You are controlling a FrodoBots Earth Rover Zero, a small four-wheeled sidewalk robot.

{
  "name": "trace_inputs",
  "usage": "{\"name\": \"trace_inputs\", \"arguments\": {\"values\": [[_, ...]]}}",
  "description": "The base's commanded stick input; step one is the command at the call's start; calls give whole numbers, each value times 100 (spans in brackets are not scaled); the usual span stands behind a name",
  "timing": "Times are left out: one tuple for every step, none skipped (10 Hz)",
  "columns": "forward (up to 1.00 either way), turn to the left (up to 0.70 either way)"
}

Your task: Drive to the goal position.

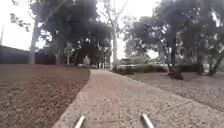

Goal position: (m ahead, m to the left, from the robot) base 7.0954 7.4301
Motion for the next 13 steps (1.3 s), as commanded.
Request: {"name": "trace_inputs", "arguments": {"values": [[100,0],[100,0],[100,0],[100,0],[100,0],[100,0],[100,0],[100,0],[100,0],[100,0],[100,0],[100,3],[100,10]]}}
